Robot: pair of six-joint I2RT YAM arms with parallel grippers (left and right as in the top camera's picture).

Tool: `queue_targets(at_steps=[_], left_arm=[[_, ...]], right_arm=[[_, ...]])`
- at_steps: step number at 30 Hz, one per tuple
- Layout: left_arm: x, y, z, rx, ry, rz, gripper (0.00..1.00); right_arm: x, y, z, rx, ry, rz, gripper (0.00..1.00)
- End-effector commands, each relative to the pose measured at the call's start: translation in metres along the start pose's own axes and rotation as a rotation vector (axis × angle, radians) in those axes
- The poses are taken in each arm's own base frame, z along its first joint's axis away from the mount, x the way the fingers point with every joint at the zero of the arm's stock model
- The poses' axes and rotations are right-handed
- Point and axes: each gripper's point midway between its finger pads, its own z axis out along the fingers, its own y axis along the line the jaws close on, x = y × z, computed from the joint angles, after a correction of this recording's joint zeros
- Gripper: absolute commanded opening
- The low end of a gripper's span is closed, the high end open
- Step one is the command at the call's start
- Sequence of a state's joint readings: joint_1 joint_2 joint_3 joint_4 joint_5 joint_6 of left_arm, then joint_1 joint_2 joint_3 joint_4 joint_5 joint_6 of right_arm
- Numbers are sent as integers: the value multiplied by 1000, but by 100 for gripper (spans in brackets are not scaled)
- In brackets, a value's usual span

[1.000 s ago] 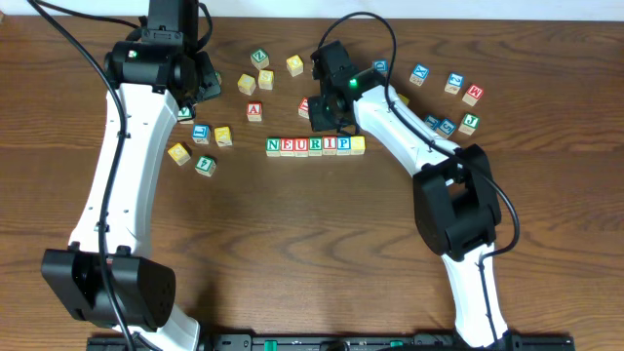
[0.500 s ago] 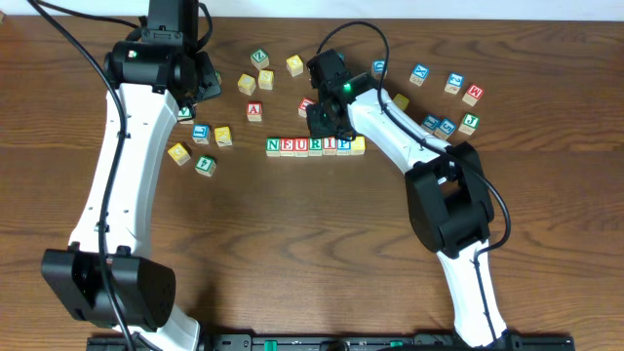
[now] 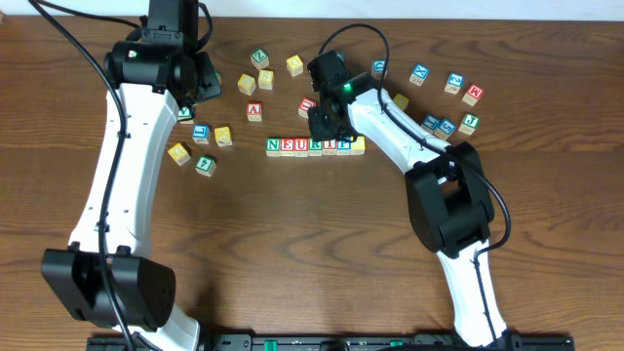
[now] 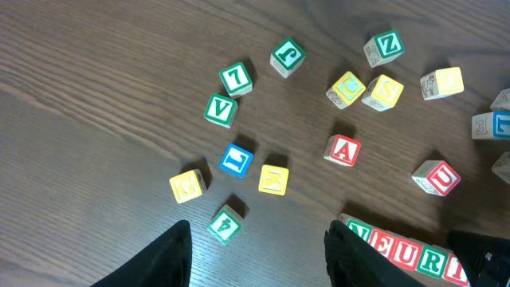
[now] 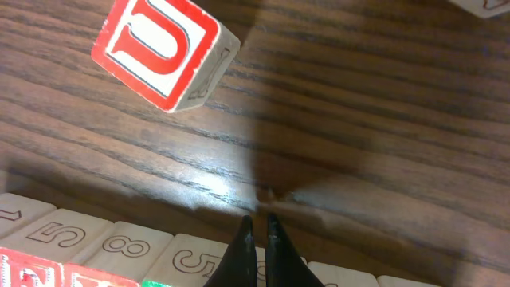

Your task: Spell out NEURIPS

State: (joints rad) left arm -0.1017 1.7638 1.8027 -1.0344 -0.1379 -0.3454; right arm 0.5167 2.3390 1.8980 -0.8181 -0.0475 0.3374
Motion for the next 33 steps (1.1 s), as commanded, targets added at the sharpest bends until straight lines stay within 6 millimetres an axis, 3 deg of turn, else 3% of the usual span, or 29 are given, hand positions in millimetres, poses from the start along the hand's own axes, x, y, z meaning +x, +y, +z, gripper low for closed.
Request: queue_targets(at_steps=[1,15,24,29,33], left_arm=[[4,3,7,-22,16,12,53],[4,3,7,-22,16,12,53],[4,3,7,-21,16,12,53],[4,3,7,-21,16,12,53],[4,3,7,-22,16,12,53]], right_arm=[[0,2,3,13,1,10,1],[5,1,2,20,22,18,1],[-14,0,-2,1,-46,30,1],[-35,-23,-28,6,-96,79,1],[-30,-50,-44,34,-61,127,1]])
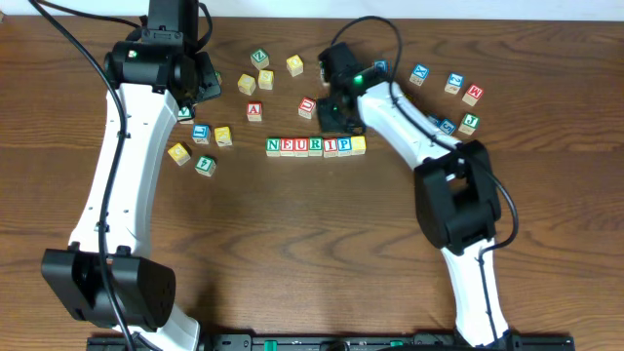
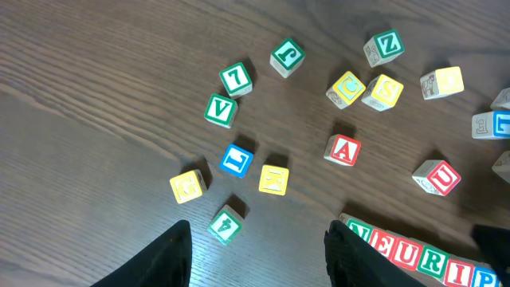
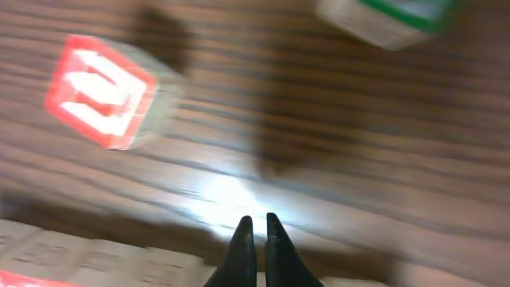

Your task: Spell out NEURIPS

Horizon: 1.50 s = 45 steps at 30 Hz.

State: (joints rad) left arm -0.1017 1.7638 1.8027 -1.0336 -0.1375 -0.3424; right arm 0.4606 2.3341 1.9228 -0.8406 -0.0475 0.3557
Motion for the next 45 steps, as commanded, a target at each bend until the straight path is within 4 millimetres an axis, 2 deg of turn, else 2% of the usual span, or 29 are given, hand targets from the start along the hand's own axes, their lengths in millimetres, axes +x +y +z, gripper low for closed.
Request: queue_targets(at_steps=[1,5,11,18,30,45], left_arm=[[4,3,7,-22,16,9,53],[4,4,7,-22,16,9,53],[4,3,7,-22,16,9,53],[4,3,7,-22,17,9,53],[4,3,7,-22,17,9,53],[4,3,7,-22,16,9,53]], right_arm=[[-15,-28,-34,28,-31,63,2],[9,-51,-33,74,76,97,1],[30,-63,-33,104,159,108,1],[39,-67,-34,126,193,107,1],[61,-72,-24,144,254,107,1],[59,-64,-22,110,247,87,1]])
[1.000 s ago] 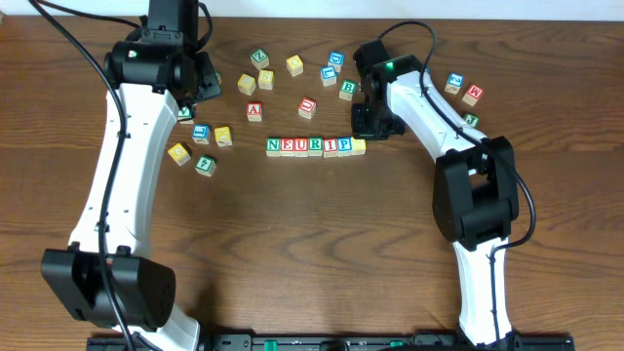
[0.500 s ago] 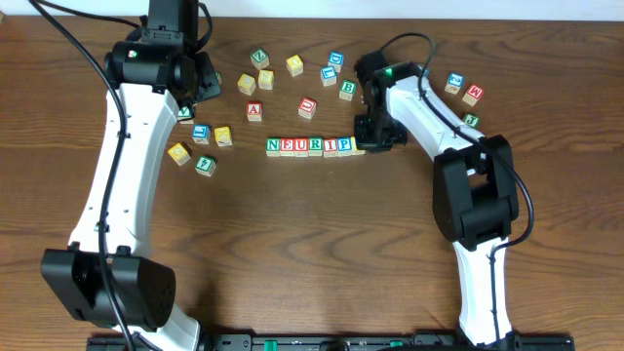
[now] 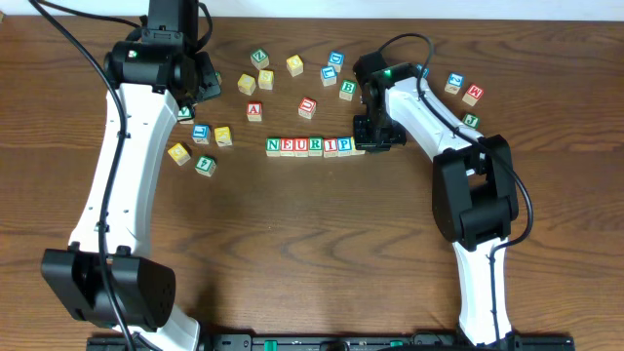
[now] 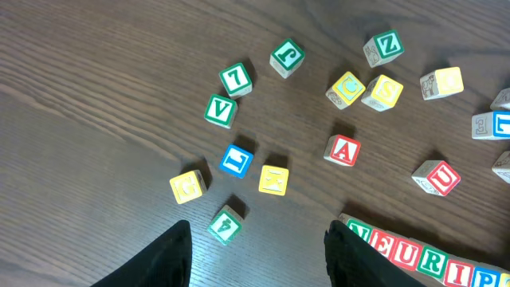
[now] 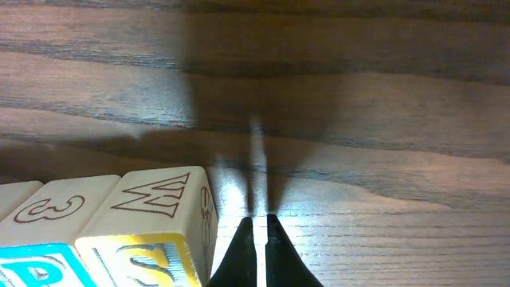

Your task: Spell out NEURIPS

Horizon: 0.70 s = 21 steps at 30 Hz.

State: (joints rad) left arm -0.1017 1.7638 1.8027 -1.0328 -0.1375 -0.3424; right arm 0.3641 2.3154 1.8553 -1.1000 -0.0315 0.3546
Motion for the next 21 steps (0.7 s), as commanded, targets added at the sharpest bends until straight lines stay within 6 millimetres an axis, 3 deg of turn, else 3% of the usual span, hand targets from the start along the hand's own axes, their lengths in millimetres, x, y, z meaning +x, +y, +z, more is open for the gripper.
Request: queue_targets(at_steps=[1,21], left_arm=[[4,4,7,-22,17,9,53],[4,4,7,-22,17,9,53]], right_arm=[[1,8,-16,-24,-27,-24,1],[6,17,-16,-21,-21,-59,1]])
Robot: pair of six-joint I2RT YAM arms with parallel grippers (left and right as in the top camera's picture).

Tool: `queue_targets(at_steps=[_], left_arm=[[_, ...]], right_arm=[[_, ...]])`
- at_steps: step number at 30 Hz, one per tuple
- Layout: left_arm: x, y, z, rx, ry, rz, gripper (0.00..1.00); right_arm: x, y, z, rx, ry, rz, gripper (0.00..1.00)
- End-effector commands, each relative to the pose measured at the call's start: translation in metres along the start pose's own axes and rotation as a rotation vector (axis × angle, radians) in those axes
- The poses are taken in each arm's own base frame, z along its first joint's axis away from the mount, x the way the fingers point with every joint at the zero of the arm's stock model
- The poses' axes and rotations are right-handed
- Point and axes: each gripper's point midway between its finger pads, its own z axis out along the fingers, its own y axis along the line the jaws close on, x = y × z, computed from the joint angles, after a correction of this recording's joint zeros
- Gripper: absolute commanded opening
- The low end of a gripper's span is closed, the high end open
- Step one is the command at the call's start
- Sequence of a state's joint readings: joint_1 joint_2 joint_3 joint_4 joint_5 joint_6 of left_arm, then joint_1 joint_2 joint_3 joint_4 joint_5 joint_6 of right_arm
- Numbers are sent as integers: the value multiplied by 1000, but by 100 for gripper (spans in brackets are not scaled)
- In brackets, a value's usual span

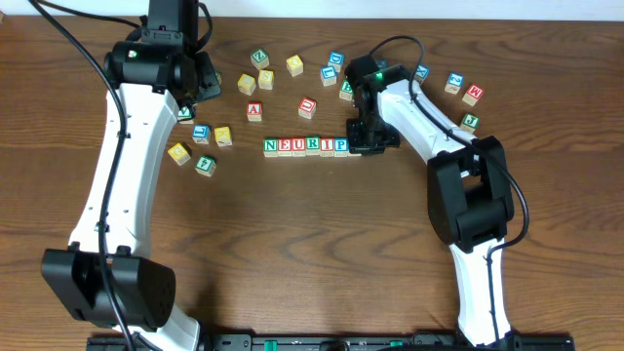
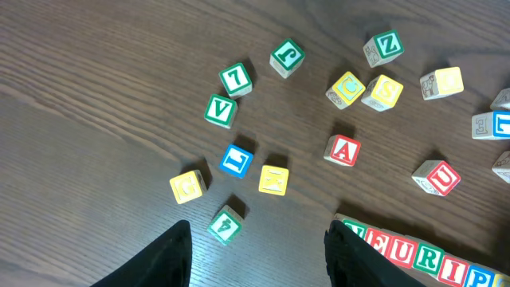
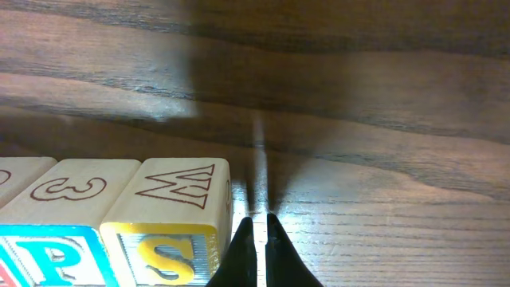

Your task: Spell out NEURIPS

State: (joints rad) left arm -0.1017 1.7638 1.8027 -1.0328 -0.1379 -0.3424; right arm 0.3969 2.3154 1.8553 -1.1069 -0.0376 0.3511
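Observation:
The block row reads N E U R I P [image 1: 305, 145] across the table's middle, and its left part shows in the left wrist view [image 2: 406, 255]. In the right wrist view a yellow S block [image 3: 167, 239] closes the row, right of the blue P block [image 3: 48, 259]. My right gripper [image 3: 255, 235] is shut with nothing in it. Its tips are on the table against the S block's right side. From overhead the right gripper [image 1: 366, 136] covers the S. My left gripper [image 2: 259, 255] hangs open above the far-left blocks, holding nothing.
Loose blocks lie behind the row: a red A [image 1: 254, 110], a red U [image 1: 308, 106], and several by the right arm [image 1: 336, 60]. More sit far right [image 1: 454, 83] and left, including a blue block [image 2: 237, 159]. The table's back edge [image 1: 487, 19] is close.
My shut right gripper has moved a little to the left. The S block now lies right against its fingers, and the whole row sits slightly further left. The left arm has not moved.
My shut right gripper was first over the row's back edge near the red U block. Then it was further back among the loose blocks. Later it stood on the table at the row's right end, and now it is against the S block.

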Motion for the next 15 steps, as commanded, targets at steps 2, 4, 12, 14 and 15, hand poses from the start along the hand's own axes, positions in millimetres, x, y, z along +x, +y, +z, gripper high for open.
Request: queue_targets(at_steps=[2,4,12,14,15], left_arm=[[4,3,7,-22,17,9,53],[4,3,7,-22,17,9,53],[4,3,7,-22,17,9,53],[4,3,7,-22,17,9,53],[4,4,7,-22,17,9,53]], right_arm=[[-3,2,-17,-19,-37,-24,1],[-6,0,-19,-22,-46,-27,1],[-28,-10,-57,-17,-162,-33,2],[-32,-9,-66,-25,-187,-34,2],[-35,-8,-71,-30,-203,-34,2]])
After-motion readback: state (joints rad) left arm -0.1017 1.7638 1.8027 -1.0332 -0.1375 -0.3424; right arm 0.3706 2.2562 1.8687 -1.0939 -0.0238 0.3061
